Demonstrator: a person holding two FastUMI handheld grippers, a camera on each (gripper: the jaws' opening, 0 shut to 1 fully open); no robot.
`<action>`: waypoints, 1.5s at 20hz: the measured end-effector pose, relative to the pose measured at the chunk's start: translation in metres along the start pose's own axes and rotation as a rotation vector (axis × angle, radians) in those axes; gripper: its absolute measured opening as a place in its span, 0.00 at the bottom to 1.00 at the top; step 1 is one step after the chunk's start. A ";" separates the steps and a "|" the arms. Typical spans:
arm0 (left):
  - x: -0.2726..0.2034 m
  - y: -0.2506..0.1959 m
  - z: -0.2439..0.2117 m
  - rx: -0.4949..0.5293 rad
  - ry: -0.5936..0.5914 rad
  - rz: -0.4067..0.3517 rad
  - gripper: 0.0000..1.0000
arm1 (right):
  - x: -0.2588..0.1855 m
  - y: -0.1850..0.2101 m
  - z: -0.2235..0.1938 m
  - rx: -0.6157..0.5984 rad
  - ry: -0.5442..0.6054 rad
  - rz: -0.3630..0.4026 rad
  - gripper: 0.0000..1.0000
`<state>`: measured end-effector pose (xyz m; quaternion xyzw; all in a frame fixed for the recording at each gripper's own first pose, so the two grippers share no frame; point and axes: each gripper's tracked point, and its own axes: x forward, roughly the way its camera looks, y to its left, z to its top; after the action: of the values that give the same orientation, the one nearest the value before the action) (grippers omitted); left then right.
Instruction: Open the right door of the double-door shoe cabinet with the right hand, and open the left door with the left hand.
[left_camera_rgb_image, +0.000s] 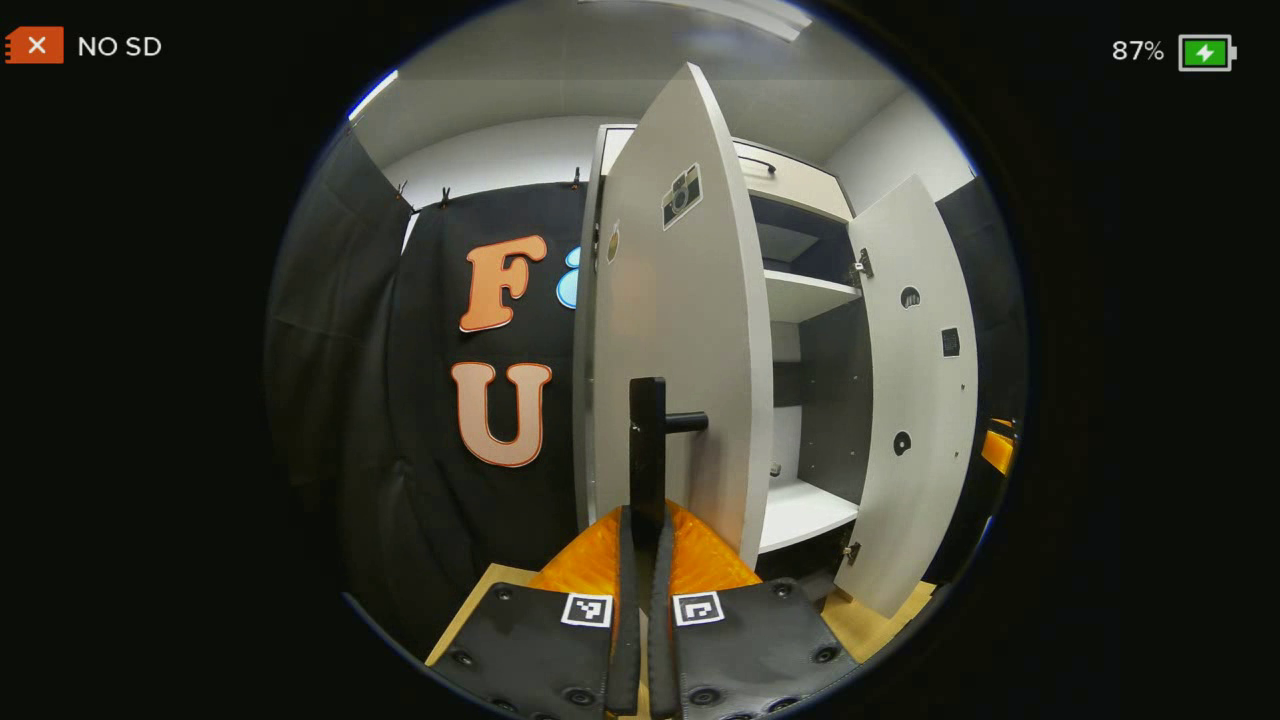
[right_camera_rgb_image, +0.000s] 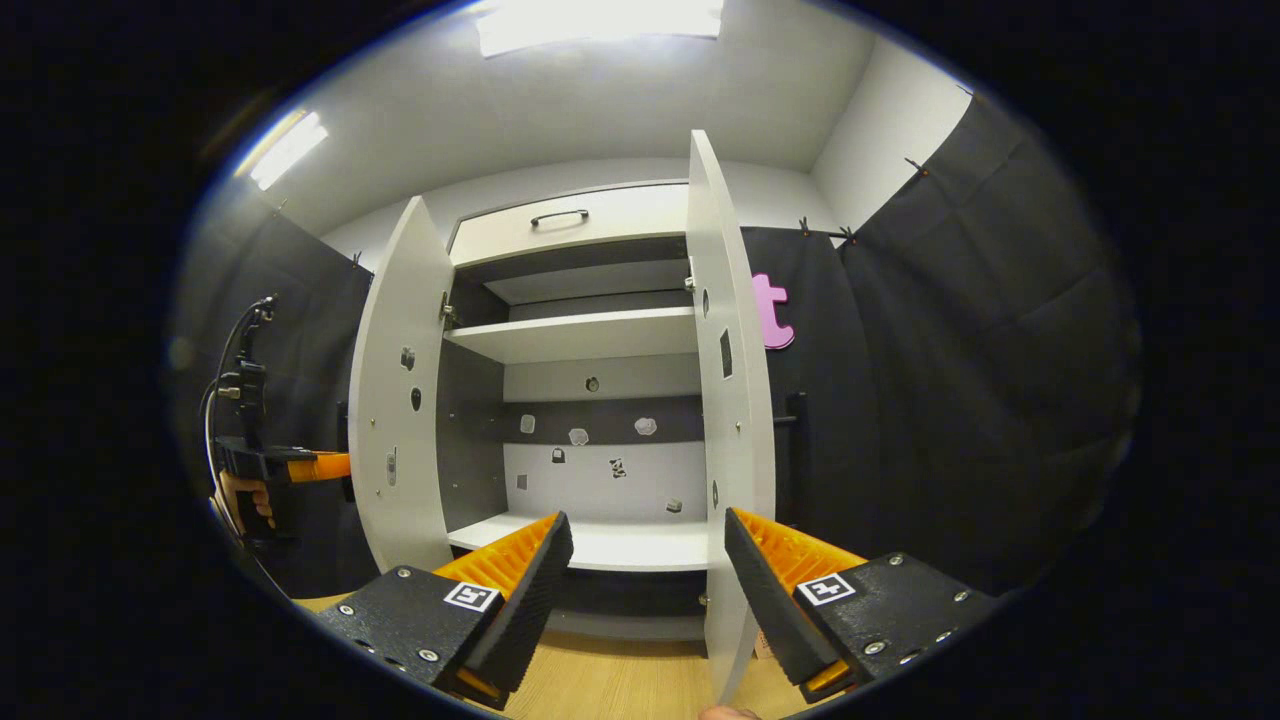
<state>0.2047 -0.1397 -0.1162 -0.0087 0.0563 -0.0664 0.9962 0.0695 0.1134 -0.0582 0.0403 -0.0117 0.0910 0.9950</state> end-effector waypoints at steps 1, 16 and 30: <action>0.000 0.002 0.000 -0.001 0.000 0.015 0.06 | 0.001 0.002 -0.003 0.001 0.007 0.002 0.93; -0.028 0.013 0.006 -0.087 -0.008 0.079 0.03 | 0.011 0.024 -0.008 -0.010 0.029 0.044 0.93; -0.079 -0.028 0.033 -0.053 -0.012 0.106 0.43 | 0.001 0.010 0.021 -0.021 0.003 0.013 0.93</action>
<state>0.1266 -0.1571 -0.0738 -0.0325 0.0525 -0.0119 0.9980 0.0684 0.1217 -0.0364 0.0299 -0.0117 0.0976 0.9947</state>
